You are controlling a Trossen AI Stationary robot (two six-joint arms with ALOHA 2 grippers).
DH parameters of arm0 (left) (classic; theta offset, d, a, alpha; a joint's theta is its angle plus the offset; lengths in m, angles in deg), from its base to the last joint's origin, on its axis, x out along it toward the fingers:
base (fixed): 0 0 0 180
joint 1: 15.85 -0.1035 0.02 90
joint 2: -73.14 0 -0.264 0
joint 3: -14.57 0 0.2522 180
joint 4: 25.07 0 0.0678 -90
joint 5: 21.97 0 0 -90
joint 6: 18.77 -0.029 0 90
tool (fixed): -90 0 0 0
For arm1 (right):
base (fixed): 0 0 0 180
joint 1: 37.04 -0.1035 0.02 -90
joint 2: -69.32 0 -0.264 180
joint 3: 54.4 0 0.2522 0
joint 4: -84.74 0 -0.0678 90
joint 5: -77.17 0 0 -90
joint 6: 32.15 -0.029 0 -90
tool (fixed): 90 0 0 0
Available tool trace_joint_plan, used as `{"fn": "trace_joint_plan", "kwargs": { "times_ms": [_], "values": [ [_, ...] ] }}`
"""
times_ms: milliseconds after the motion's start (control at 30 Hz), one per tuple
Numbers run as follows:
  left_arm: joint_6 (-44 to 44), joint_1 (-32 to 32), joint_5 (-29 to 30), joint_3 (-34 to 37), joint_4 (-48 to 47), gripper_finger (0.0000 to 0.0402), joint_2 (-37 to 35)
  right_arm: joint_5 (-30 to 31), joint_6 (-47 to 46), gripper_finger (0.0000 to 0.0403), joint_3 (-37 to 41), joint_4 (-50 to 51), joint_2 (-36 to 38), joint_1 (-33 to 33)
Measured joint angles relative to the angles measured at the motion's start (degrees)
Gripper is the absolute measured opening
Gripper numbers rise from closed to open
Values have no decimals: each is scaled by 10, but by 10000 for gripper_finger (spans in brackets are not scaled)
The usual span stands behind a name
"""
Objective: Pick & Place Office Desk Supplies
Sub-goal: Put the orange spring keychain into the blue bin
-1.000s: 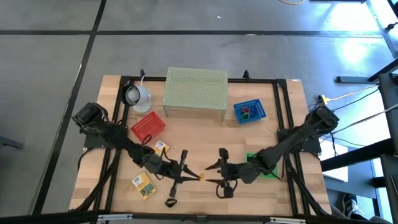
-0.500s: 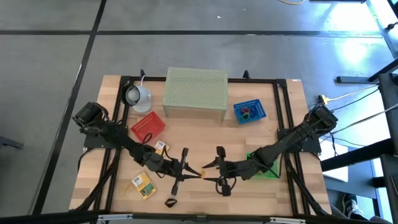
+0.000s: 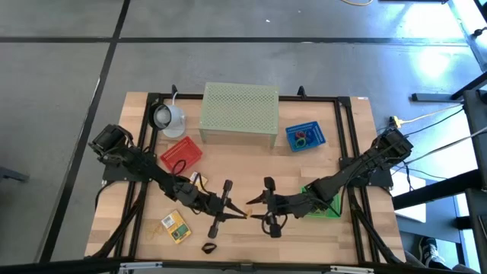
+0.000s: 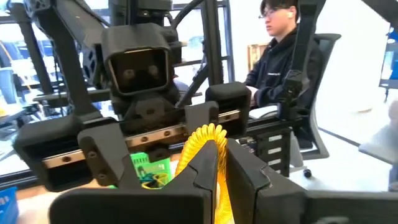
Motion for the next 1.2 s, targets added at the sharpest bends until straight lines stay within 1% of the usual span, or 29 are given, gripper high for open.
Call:
{"fn": "trace_joint_plan", "kwargs": {
  "times_ms": [267,433,533,633,800,900,1067,1200],
  "values": [
    [2,0,0,0,-4,16,0,-4,-2,113,0,0,0,0],
    [3,0,0,0,-13,16,0,-55,-2,64,0,-2,0,0],
    [3,0,0,0,-13,16,0,-60,-2,44,0,-5,0,0],
    [3,0,0,0,-13,16,0,-60,-2,41,0,-6,0,0],
    [3,0,0,0,-13,16,0,-60,-9,64,0,-6,0,0],
    [3,0,1,0,-13,16,0,-59,-18,66,0,-6,0,1],
    [7,0,1,0,-13,17,0,-58,-32,39,0,-6,0,2],
    [17,0,1,0,-13,25,0,-58,-32,22,0,-6,0,3]
  ]
}}
